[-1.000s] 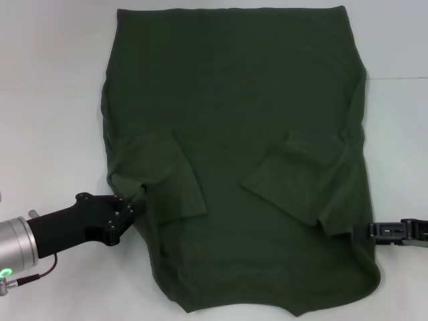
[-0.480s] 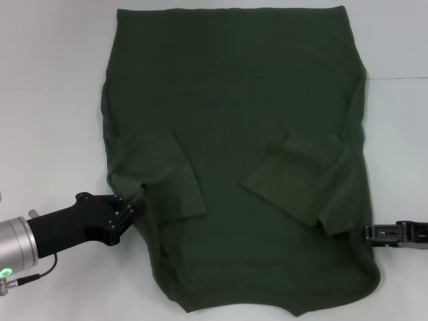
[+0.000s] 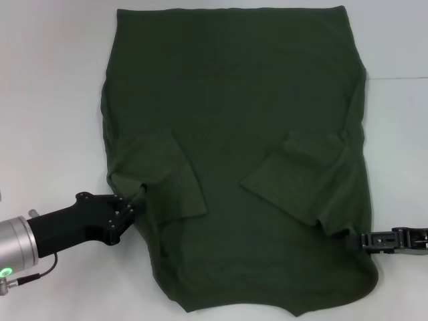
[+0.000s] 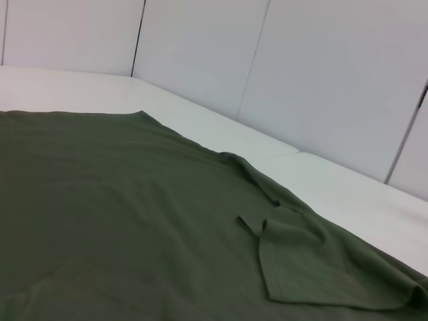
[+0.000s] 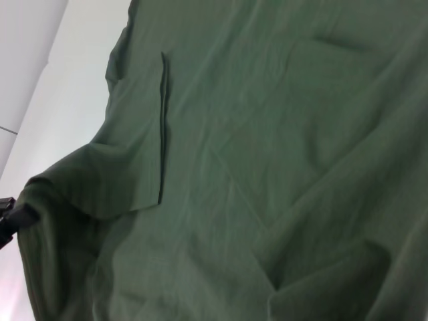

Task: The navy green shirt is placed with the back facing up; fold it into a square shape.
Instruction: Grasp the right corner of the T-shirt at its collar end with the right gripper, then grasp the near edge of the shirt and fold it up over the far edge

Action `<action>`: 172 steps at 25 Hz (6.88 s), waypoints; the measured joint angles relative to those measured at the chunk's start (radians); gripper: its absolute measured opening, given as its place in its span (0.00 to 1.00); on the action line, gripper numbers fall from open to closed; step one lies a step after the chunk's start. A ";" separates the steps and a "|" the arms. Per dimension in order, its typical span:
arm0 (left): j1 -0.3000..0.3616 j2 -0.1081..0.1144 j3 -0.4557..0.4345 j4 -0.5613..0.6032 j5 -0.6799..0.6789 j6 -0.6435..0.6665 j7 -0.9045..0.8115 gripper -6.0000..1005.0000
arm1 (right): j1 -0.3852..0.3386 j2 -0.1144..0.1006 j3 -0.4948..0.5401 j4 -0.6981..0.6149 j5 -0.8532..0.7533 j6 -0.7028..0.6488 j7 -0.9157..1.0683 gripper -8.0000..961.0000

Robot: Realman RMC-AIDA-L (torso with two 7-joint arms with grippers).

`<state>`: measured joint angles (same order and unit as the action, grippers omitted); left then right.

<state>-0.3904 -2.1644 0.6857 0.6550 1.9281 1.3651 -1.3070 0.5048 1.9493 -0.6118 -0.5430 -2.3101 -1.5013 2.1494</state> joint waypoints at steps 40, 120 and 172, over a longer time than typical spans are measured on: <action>0.019 0.019 -0.010 0.011 -0.018 0.031 -0.097 0.05 | -0.058 0.025 0.050 -0.011 0.032 -0.017 -0.078 0.03; -0.012 0.087 -0.260 -0.070 0.065 0.376 -0.302 0.05 | -0.251 -0.044 0.640 -0.014 0.024 -0.305 -0.426 0.03; -0.467 -0.007 -0.292 -0.514 -0.549 -0.601 0.441 0.06 | 0.296 0.048 0.315 0.249 0.344 0.844 -0.720 0.03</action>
<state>-0.8573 -2.1717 0.3936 0.1410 1.3794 0.7642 -0.8658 0.8011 1.9970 -0.2968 -0.2941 -1.9661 -0.6575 1.4298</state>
